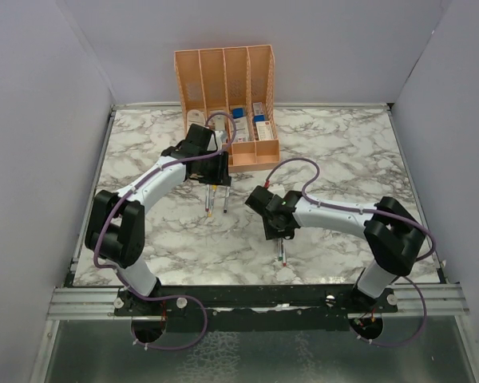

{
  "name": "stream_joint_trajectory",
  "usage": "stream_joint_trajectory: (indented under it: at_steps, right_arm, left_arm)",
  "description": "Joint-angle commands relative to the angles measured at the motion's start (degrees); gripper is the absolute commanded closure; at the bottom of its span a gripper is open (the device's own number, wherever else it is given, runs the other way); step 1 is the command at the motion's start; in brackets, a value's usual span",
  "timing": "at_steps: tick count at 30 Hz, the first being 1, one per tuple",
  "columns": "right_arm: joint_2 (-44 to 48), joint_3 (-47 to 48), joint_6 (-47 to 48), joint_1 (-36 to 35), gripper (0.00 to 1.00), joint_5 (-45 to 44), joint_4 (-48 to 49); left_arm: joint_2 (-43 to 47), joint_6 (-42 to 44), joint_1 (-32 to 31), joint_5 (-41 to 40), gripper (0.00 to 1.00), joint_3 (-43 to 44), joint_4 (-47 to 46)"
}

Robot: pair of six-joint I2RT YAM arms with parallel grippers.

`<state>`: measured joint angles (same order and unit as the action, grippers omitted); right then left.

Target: Insert the pens into the pen caps

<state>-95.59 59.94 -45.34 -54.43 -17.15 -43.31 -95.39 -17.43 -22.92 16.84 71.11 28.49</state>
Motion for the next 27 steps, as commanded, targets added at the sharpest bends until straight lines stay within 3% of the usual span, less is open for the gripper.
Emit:
stream_joint_trajectory:
  at_steps: [1,27]
  right_arm:
    - [-1.62,1.92,0.68,-0.4,0.66,-2.31,-0.37]
    - [-1.83,-0.68,-1.47,-0.4,0.67,-2.2,-0.76]
  left_arm:
    - [-0.57,0.8,0.57,1.57,0.56,0.87,-1.03]
    - [-0.93,0.51,1.12,2.29,0.56,0.53,-1.07]
